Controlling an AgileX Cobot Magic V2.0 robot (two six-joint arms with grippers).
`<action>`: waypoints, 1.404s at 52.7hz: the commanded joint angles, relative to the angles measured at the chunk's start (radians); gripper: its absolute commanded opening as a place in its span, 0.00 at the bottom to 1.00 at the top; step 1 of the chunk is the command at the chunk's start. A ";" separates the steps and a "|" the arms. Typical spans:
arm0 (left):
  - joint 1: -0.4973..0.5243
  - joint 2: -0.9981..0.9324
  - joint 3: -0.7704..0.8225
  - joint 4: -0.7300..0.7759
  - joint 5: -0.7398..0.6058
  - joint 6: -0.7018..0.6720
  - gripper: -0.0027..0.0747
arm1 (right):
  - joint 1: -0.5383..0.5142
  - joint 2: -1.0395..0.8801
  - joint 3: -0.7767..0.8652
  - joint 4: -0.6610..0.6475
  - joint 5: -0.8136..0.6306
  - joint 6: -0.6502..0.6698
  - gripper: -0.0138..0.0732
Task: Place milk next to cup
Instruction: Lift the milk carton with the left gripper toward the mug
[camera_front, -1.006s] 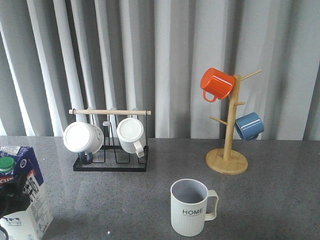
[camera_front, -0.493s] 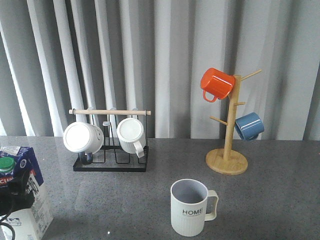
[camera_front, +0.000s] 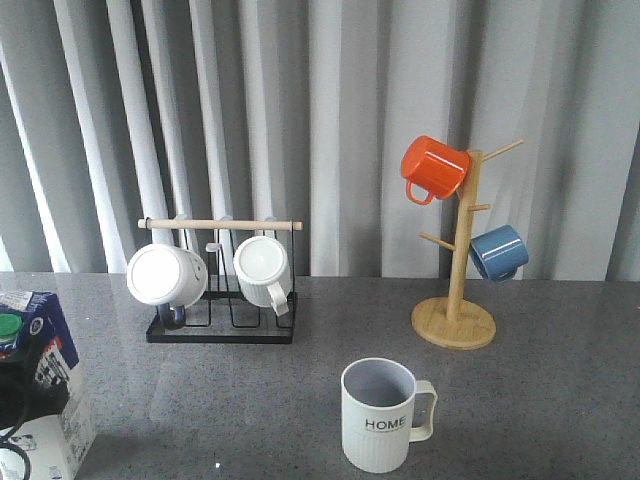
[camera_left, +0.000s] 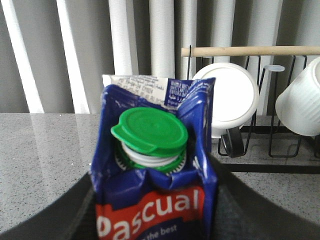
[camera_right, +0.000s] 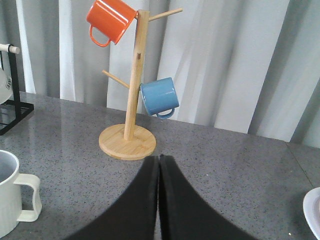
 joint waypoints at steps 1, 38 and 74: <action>0.002 -0.027 -0.035 -0.004 -0.068 -0.008 0.26 | -0.007 -0.009 -0.031 0.001 -0.053 -0.002 0.16; -0.030 -0.218 -0.035 0.180 -0.102 -0.133 0.14 | -0.007 -0.009 -0.031 0.001 -0.052 -0.002 0.16; -0.202 -0.215 -0.174 0.157 0.232 -0.264 0.14 | -0.007 -0.009 -0.031 0.001 -0.052 -0.002 0.16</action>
